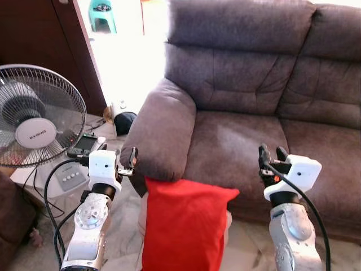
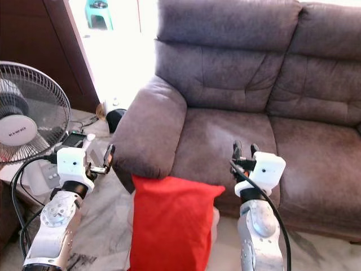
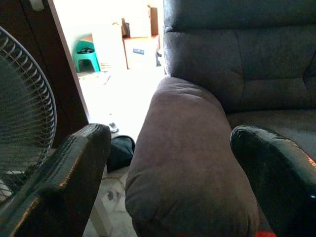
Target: Move the pillow to the sofa from floor
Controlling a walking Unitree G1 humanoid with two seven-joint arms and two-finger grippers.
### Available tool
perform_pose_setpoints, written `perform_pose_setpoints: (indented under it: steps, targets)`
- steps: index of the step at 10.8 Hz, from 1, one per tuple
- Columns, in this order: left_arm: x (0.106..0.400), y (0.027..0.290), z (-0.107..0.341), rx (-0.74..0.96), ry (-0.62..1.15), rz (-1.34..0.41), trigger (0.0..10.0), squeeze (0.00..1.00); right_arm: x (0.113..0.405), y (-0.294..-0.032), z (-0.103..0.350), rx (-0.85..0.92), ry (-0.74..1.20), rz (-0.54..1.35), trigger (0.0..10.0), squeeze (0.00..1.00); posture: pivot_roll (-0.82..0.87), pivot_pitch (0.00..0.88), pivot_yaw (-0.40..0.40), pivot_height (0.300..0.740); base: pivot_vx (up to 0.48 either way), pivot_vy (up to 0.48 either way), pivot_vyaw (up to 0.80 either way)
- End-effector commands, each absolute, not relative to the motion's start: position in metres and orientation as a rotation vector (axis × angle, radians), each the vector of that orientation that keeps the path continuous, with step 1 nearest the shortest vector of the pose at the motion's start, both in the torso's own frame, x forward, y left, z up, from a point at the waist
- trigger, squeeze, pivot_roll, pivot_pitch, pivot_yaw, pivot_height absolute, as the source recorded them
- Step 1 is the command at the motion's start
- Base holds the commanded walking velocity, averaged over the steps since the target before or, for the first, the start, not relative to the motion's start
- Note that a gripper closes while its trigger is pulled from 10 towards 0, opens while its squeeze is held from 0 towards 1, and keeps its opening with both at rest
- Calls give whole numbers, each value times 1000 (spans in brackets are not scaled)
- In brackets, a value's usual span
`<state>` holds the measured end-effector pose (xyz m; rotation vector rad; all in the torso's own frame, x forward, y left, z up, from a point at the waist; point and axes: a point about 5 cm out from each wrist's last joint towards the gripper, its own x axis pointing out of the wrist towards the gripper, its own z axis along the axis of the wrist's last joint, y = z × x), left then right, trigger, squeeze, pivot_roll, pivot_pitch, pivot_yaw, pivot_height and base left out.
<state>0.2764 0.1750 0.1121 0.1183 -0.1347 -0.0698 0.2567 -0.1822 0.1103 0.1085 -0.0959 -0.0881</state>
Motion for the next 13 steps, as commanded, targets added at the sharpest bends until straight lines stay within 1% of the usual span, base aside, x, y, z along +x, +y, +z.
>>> perform_pose_setpoints:
  steps: [1, 3, 4, 13]
  targets:
    - [277, 177, 112, 114, -122, -61, 10000, 0, 257, -182, 111, 114, -96, -87, 10000, 0, -3, 81, -25, 649, 0, 0, 0]
    - [278, 178, 112, 115, -123, -58, 10000, 0, 257, -182, 110, 117, -92, -87, 10000, 0, -2, 80, -27, 614, 0, 0, 0]
    - [278, 178, 112, 114, -124, -58, 10000, 0, 257, -183, 111, 117, -105, -92, 10000, 0, -2, 81, -26, 609, 0, 0, 0]
    - [278, 172, 111, 93, -115, -88, 10000, 0, 259, -182, 108, 112, -94, -91, 10000, 0, -1, 50, -22, 609, 0, 0, 0]
